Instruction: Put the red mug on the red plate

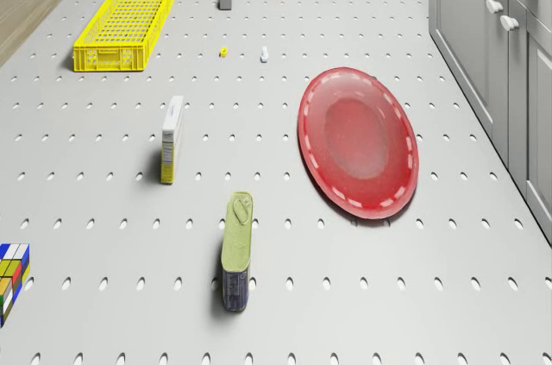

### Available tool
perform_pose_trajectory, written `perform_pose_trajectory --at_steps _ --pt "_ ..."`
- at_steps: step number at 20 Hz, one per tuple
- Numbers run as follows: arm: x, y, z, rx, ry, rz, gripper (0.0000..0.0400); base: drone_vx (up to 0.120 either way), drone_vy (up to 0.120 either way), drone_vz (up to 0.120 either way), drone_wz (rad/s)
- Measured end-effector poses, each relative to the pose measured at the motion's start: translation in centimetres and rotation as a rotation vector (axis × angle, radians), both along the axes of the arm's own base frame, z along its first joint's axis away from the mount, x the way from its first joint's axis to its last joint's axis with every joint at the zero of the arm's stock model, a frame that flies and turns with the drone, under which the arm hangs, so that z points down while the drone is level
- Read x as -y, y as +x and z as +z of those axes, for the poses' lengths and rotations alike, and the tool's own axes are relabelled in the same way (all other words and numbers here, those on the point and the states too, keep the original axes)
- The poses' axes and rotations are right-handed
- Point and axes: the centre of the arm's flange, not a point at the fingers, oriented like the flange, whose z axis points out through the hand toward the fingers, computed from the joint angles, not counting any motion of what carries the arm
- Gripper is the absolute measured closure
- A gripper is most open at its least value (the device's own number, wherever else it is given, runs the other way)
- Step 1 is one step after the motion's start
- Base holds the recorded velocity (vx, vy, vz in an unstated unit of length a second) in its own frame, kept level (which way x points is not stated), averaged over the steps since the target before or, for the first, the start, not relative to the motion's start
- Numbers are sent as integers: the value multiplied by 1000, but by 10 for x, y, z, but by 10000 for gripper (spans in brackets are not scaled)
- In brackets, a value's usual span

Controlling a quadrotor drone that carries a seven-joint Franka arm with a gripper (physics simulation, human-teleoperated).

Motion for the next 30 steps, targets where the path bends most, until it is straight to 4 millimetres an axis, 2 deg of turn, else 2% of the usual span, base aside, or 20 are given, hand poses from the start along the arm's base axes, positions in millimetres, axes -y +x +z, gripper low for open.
perform_pose_trajectory --at_steps 10,13,16,20,22,24,27,30 --pt "-15 -1 -2 7 -148 -4 0 120 -120 0 0" --pt "-26 -1 -5 9 -267 -7 0 120 -40 0 0" --pt "-44 -1 -12 11 -460 -12 0 120 0 -40 0" --pt "-76 0 -40 12 -890 -24 0 120 0 -120 0" --pt "-90 1 -66 11 -1190 -32 0 120 0 -120 0" --pt "-95 2 -100 10 -1529 -42 0 120 0 -120 0" --pt "-83 3 -148 6 -2035 -58 0 120 0 -120 0" --pt "-57 4 -178 3 -2438 -70 0 120 0 -120 0"
